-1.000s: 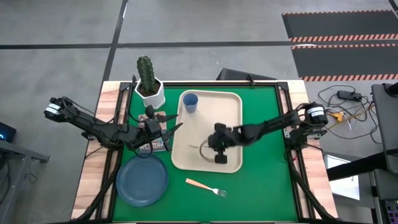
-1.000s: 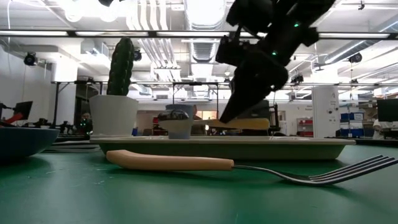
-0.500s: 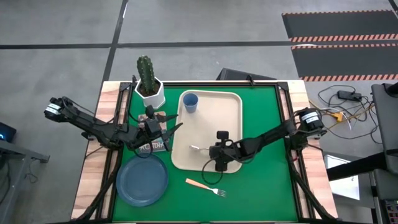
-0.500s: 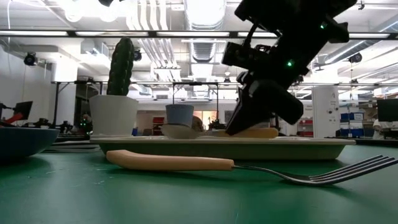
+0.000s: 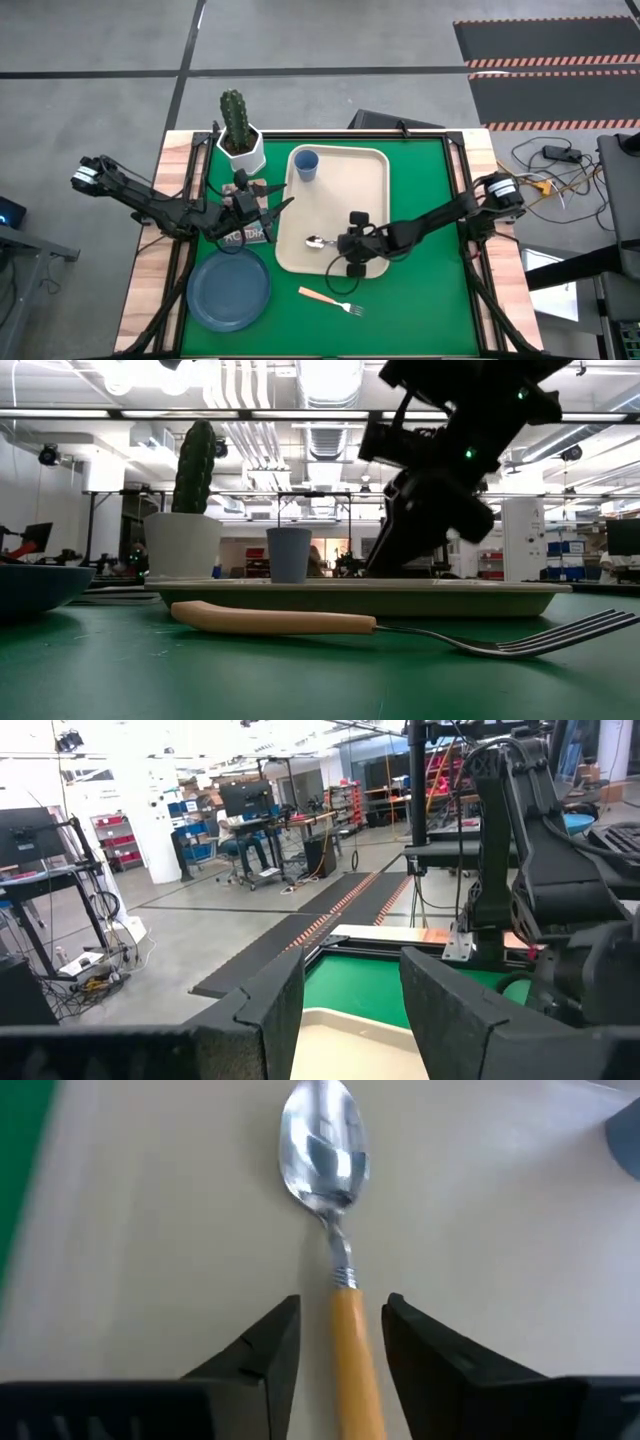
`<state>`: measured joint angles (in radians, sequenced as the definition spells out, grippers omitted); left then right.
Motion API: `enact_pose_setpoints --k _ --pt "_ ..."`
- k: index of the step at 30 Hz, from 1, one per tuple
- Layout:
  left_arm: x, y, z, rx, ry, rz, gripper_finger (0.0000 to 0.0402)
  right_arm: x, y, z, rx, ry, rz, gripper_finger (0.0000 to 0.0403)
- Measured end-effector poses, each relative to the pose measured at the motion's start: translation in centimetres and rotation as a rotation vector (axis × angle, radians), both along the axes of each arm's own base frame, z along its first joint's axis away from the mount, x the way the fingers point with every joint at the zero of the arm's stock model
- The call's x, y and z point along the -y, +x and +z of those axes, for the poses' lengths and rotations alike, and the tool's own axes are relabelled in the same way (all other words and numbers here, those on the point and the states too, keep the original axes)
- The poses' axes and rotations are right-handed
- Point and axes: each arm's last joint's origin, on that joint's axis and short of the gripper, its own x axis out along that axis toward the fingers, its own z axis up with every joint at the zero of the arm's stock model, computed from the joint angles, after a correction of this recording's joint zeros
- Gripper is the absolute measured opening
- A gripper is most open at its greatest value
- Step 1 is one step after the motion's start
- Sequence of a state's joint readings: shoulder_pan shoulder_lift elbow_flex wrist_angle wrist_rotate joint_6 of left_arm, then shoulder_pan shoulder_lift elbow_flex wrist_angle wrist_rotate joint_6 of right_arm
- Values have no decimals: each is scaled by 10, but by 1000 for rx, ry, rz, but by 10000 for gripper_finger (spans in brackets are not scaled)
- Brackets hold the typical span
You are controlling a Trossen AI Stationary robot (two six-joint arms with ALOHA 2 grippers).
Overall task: Pick and place plate/cup/fork/spoon on tray
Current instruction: Put the light orange fork on the white tray to the bottom of the blue cup
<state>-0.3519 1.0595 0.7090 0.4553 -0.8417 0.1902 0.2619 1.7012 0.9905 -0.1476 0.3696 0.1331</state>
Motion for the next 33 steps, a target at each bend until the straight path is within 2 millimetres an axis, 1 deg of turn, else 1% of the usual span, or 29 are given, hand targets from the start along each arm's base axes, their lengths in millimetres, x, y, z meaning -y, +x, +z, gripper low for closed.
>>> enact_pose_setpoints --k 3,9,13,16,19,21,23,25,27,29,33 --pt "0 0 0 0 0 0 148 -1 -3 13 26 69 2 136" --pt "0 0 0 -1 0 0 148 -2 -15 49 96 231 -3 129" --pt "1 1 -1 1 -5 -12 148 -13 -30 71 148 262 29 121" --pt "4 4 -4 -3 -16 -79 148 -26 -46 82 204 211 36 115" --pt "11 13 -13 -1 -101 -202 148 -38 -65 87 260 120 15 112" --pt "18 24 -29 -47 -166 -250 147 -44 -76 88 290 74 10 111" --pt "24 37 -50 -120 -211 -294 147 -49 -85 88 320 43 13 111" --pt "32 49 -67 -184 -273 -395 147 -51 -92 86 353 20 12 113" --pt "45 60 -73 -214 -352 -530 147 -51 -97 83 380 -2 16 114" --pt "57 71 -75 -247 -409 -605 147 -50 -101 80 401 -12 28 114" --pt "75 92 -69 -393 -466 -619 147 -46 -105 75 438 -23 47 110"
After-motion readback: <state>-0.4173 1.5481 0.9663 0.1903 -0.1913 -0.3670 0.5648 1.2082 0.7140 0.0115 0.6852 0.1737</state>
